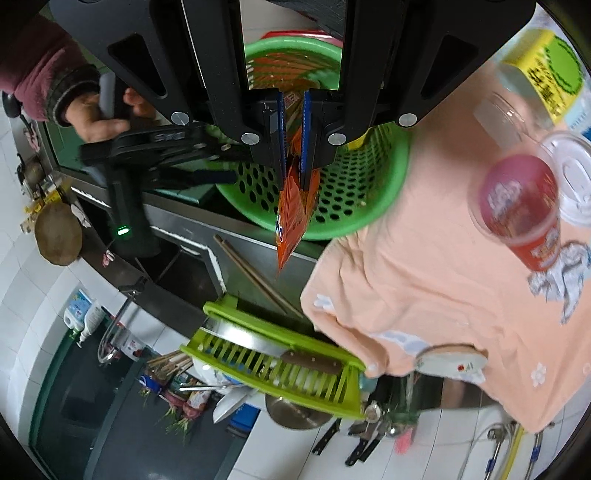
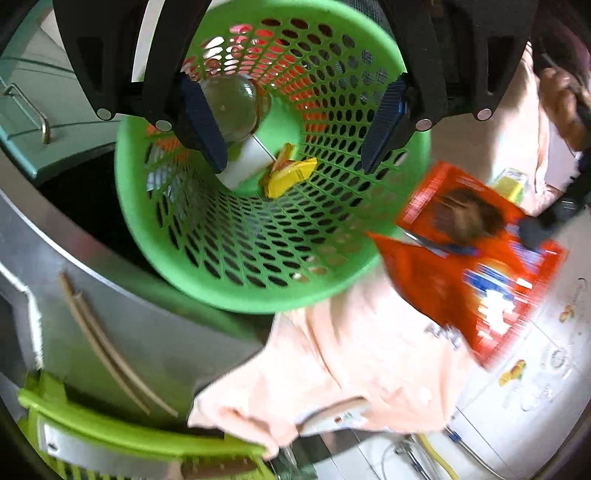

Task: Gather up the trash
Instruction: 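Drop the bottle and orange wrapper into the green basket with both grippers, then move both tools back toward the remaining trash on the towel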

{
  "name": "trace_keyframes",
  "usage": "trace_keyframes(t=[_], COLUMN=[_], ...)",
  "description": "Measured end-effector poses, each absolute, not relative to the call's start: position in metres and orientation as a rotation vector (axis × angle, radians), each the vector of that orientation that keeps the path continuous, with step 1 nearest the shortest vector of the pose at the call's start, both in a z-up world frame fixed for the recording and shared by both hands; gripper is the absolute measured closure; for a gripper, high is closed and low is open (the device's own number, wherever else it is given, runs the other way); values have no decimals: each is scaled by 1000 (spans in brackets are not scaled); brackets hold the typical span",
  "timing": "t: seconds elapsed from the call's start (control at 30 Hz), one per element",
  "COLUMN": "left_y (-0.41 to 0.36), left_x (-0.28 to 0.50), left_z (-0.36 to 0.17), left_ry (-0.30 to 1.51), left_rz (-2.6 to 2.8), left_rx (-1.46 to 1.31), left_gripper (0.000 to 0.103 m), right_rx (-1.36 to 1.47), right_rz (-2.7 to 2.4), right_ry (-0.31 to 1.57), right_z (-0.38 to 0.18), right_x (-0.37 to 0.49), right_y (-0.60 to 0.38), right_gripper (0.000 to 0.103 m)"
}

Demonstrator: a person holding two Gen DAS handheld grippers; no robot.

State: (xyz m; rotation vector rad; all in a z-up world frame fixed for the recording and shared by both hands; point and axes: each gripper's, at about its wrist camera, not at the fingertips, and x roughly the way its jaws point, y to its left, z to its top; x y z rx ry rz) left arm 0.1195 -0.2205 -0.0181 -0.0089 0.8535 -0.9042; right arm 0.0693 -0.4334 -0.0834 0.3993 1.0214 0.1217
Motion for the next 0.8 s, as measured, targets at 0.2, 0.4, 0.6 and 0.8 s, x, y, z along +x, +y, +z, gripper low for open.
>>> trace_keyframes(t=[0.2,0.4,0.6,0.8], left_y=[-226,-231,-229,-209], left_x=[119,118,113,112], left_z=[-39,-58,-64,-52], left_ry=[910,967,974,942], left_rz=[-889,-877,-855,-837], left_rx=[-7,-10,-13,-19], left_gripper=[98,87,54,53], right_rx=[403,397,403,378], right_rz=[114,110,116,149], right_ry=[972,957,950,951], right_z=[-68,-61,-61,-53], right_x=[54,44,44,54], right_y=[-436,-443,-442,-429], right_gripper=[31,30,30,29])
